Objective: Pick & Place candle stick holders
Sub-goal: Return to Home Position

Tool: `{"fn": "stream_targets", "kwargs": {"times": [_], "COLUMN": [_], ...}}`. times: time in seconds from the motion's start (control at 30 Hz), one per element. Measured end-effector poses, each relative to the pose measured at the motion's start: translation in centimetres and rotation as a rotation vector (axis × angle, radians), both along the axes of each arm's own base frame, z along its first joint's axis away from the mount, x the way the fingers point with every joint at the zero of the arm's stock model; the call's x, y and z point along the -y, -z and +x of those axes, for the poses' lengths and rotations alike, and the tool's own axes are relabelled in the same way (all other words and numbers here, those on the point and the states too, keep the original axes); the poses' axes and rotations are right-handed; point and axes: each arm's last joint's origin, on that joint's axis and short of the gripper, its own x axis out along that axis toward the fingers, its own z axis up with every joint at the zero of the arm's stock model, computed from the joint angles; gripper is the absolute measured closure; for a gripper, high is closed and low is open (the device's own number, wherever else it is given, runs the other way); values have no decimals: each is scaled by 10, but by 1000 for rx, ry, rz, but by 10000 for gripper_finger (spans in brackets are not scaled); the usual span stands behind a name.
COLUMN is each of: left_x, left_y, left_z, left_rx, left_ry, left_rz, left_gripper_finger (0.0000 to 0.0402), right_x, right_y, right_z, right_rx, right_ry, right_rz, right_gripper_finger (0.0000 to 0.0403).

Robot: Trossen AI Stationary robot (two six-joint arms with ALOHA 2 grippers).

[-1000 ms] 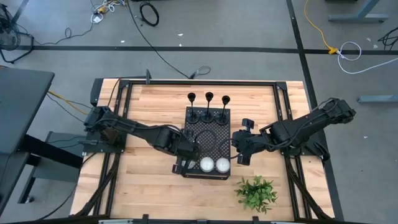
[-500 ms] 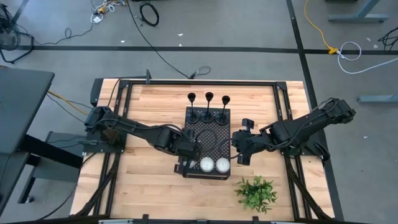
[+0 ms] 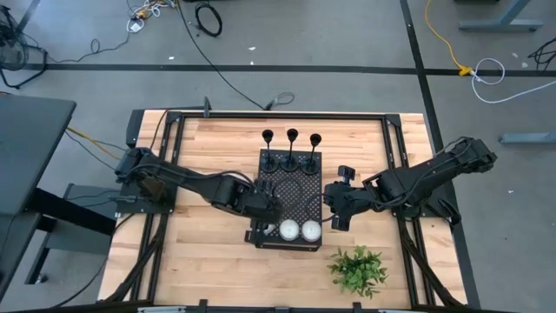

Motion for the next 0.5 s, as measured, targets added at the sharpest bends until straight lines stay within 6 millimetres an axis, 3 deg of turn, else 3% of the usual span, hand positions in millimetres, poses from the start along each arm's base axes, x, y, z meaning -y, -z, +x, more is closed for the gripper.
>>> {"fn": "stream_targets", "kwargs": {"times": [0.27, 0.37, 0.5], "left_x": [-4, -11, -23], "left_y": [-37, -49, -69], "left_z": [-17, -34, -63], "left_rx": [50, 56, 192], "left_ry": [-18, -32, -124], "left_rz": [54, 103, 149], "left_gripper_finger": [255, 264, 270], "right_x": [3, 6, 7], "right_y": [-1, -4, -15], "right_z": [1, 0, -4], "right_rx": [39, 73, 128], "right_ry": [54, 87, 50], "right_rz": [-105, -173, -168], "right_gripper_finger": [289, 289, 293]}}
